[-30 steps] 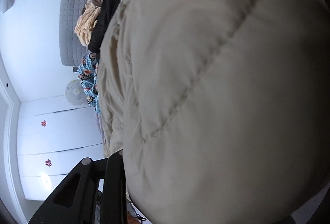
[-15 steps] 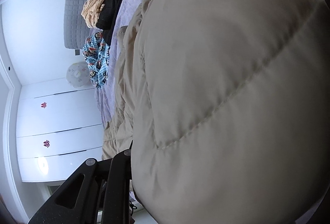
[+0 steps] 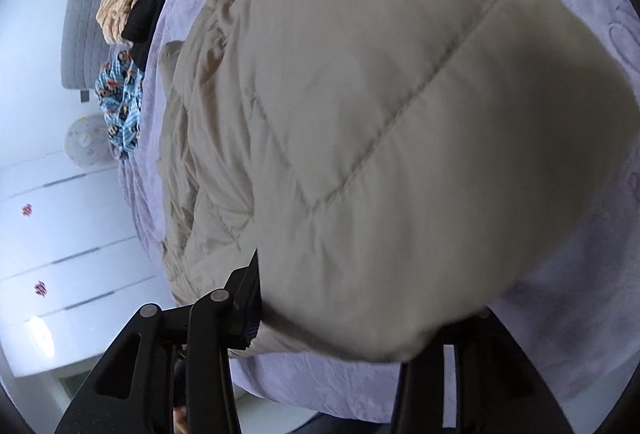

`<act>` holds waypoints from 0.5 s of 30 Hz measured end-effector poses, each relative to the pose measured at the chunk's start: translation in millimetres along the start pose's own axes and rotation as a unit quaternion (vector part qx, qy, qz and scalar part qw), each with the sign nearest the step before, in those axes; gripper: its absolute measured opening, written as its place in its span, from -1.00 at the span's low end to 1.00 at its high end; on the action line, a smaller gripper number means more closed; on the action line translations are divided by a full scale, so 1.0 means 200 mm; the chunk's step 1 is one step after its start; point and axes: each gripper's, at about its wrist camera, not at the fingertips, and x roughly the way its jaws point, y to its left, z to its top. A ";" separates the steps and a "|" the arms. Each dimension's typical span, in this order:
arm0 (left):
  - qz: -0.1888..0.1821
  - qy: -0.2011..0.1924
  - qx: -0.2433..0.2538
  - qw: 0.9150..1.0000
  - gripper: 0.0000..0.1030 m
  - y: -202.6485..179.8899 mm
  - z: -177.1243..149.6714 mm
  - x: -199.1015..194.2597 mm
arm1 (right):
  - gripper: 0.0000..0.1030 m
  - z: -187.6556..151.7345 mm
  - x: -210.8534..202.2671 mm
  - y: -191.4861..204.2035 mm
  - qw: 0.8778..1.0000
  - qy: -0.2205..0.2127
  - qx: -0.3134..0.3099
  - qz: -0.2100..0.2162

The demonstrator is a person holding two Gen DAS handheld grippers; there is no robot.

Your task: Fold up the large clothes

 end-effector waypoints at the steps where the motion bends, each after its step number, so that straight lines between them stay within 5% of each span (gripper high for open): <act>1: 0.008 -0.012 -0.001 1.000 -0.04 0.01 0.01 -0.05 | -0.06 -0.02 -0.02 0.03 1.000 0.007 -0.020 -0.008; 5: 0.003 -0.038 -0.006 0.999 -0.04 0.05 0.08 -0.13 | -0.07 -0.11 -0.07 0.14 0.995 0.049 -0.084 -0.003; 9: -0.002 -0.017 0.012 1.000 -0.04 0.03 0.06 -0.04 | -0.11 -0.25 -0.05 0.23 0.988 0.082 -0.124 0.043; 15: 0.025 0.031 0.025 0.999 -0.04 0.00 -0.01 0.15 | -0.11 -0.30 0.01 0.40 0.988 0.046 -0.149 -0.007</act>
